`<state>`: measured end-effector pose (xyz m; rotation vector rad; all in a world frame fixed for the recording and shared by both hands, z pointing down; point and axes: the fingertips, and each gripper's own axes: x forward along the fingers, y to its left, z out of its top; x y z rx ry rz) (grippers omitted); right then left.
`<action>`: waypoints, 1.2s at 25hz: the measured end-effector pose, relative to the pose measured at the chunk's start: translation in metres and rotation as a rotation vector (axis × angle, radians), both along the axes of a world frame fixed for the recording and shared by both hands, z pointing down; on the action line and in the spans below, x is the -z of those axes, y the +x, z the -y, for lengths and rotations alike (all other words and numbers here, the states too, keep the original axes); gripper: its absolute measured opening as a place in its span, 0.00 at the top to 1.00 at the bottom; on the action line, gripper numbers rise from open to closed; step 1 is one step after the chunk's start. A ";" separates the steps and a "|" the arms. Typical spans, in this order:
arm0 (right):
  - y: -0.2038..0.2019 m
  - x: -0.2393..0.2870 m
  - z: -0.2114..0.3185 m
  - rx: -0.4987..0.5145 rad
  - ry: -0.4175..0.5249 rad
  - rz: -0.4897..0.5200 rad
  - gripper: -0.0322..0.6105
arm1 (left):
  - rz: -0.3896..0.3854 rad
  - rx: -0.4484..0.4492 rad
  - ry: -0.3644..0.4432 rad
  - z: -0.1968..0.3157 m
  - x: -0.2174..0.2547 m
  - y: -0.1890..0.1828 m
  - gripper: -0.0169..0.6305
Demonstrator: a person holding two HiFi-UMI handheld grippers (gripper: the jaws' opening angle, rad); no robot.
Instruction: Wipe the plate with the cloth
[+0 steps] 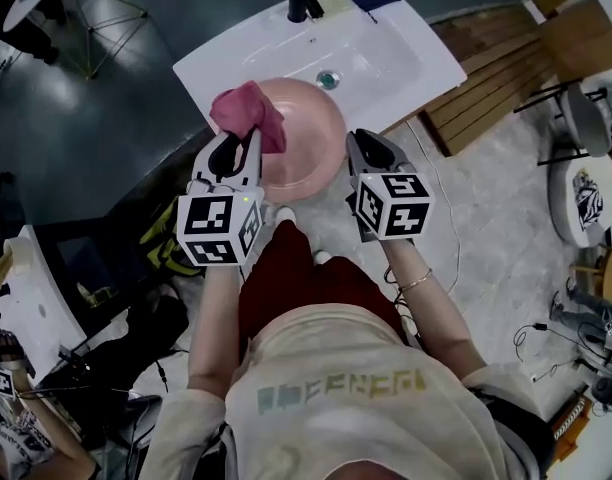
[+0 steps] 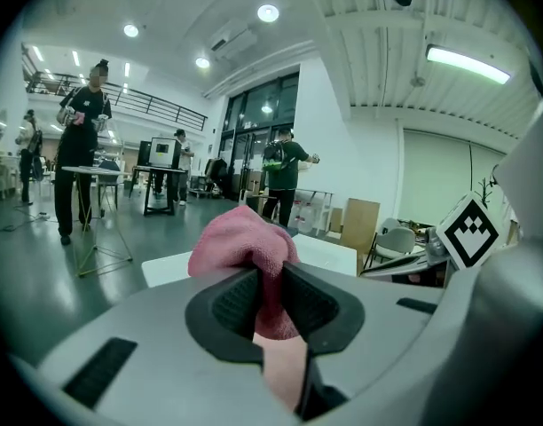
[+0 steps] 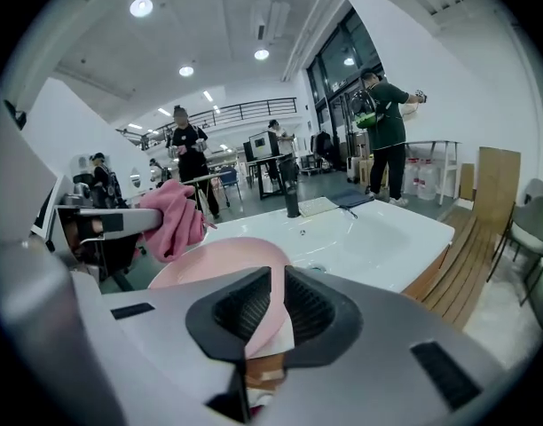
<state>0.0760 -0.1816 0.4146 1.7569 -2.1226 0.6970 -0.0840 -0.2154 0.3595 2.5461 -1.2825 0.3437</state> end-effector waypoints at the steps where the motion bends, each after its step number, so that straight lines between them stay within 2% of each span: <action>1: 0.002 -0.001 0.003 -0.007 -0.006 -0.003 0.89 | -0.001 -0.009 0.000 0.004 0.000 0.002 0.87; 12: 0.011 -0.024 0.018 -0.039 -0.098 0.009 0.88 | -0.015 -0.092 -0.026 0.038 -0.009 0.026 0.87; 16: 0.010 -0.032 0.021 -0.043 -0.127 0.031 0.80 | -0.014 -0.115 -0.046 0.046 -0.016 0.032 0.87; 30: 0.010 -0.069 0.035 -0.041 -0.261 0.047 0.80 | 0.002 -0.155 -0.143 0.068 -0.049 0.041 0.87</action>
